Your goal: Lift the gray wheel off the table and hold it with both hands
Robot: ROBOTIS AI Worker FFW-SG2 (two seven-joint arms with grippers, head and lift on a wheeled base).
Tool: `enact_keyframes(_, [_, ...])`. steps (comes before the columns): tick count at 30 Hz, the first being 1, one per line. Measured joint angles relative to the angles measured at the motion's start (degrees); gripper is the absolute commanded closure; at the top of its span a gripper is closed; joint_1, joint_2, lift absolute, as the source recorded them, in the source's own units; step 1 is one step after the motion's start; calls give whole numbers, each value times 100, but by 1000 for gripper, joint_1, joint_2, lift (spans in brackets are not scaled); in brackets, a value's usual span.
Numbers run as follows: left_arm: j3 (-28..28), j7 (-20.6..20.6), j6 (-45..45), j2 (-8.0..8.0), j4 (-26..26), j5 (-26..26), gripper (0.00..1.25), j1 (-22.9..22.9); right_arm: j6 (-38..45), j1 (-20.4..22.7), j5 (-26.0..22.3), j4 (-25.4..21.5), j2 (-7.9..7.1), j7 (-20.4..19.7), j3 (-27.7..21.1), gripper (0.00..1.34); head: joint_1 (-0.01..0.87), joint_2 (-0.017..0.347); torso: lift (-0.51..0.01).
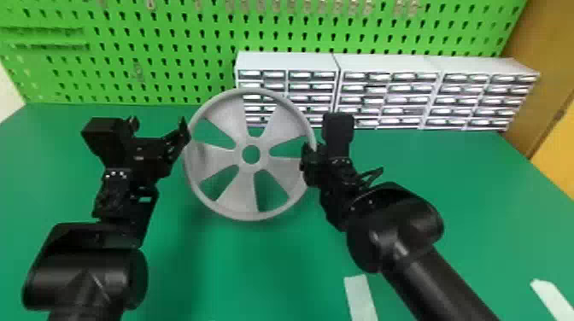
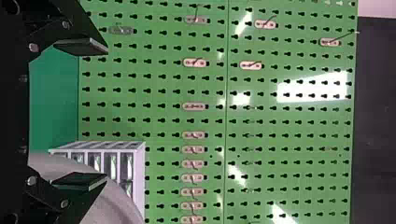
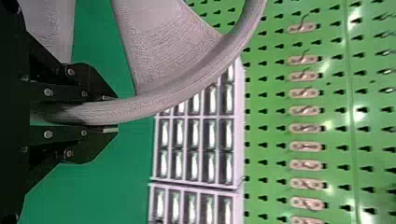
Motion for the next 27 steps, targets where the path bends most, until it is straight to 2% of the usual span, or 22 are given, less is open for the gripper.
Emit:
enact_keyframes(7, [-142,189,-58,0,-169,74,309,85,-825,78,448,292,119,117,110,1171,711,15,-98])
enact_keyframes(11, [-231,353,-68,0,-377,126,309,235,-1338,124,746,375,116,134,141,1171,711,15,-98])
enact_keyframes(21, [-353,388,-69,0,-659,257,309,517,-2413,221,1375,643,179,122,-80,1171,711,15,-98])
enact_keyframes(27, [-399,401,-75,0,-714,278,309,572,-2832,326,1721,721,246,-124,-198,1173,711,15,-98])
